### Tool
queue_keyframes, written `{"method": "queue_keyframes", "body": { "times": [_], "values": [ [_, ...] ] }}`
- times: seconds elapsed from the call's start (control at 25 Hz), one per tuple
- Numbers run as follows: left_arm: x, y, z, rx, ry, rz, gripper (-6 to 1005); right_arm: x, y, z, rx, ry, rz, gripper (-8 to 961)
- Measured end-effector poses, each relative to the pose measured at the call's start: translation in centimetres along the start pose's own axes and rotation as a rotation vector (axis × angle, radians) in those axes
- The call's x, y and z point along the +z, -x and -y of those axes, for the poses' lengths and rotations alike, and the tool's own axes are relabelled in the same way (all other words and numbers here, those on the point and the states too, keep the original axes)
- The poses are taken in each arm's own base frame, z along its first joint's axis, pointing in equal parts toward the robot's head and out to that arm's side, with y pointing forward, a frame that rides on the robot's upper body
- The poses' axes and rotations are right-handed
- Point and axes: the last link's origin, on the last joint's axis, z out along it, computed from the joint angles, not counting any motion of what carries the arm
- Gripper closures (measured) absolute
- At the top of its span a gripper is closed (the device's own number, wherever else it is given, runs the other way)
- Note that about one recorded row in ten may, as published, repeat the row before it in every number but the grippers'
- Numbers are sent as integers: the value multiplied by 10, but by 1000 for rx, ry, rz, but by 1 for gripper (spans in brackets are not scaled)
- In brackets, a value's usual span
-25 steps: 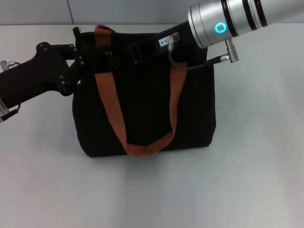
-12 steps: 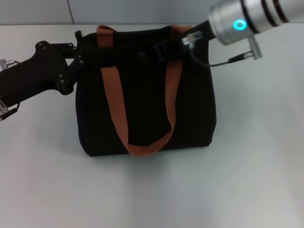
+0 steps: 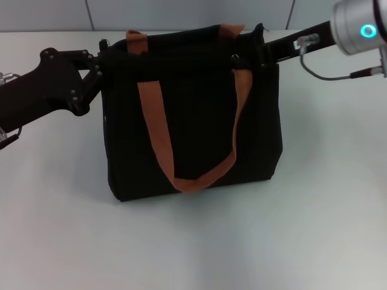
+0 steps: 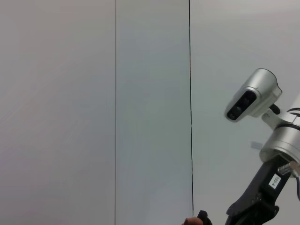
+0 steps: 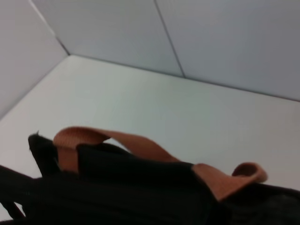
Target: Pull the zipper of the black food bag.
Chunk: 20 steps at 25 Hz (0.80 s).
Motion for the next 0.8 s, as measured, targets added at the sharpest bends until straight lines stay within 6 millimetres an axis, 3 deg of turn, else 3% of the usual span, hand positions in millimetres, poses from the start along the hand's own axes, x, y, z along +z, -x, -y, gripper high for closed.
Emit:
{"method": "queue_keyframes", "body": {
  "times": [0.28, 0.36, 0.4, 0.52, 0.56, 0.6, 0.64, 0.72, 0.76, 0.8],
  "values": [
    [-2, 1, 0, -1, -5, 0, 903, -25, -13, 2, 7, 214, 211, 945],
    [-2, 1, -1, -4, -4, 2, 902, -46, -26, 6, -36, 370, 399, 883],
    [-2, 1, -1, -4, -4, 2, 901, -46, -26, 6, -36, 370, 399, 852],
    [-3, 3, -2, -12, -4, 7, 900, -66, -49, 15, -108, 491, 559, 759],
    [-3, 4, -3, -17, -3, 10, 899, -74, -67, 19, -175, 560, 598, 718],
    [-3, 4, -3, -17, -3, 10, 899, -74, -67, 19, -175, 560, 598, 676],
    [-4, 5, -3, -19, -1, 14, 898, -80, -89, 20, -247, 625, 604, 635],
    [-4, 6, -4, -23, 4, 21, 897, -81, -100, 21, -289, 649, 598, 552],
    [-5, 6, -4, -24, 6, 23, 897, -82, -124, 19, -385, 691, 580, 532],
    [-5, 7, -5, -26, 6, 26, 897, -82, -124, 19, -385, 691, 580, 513]
  ]
}}
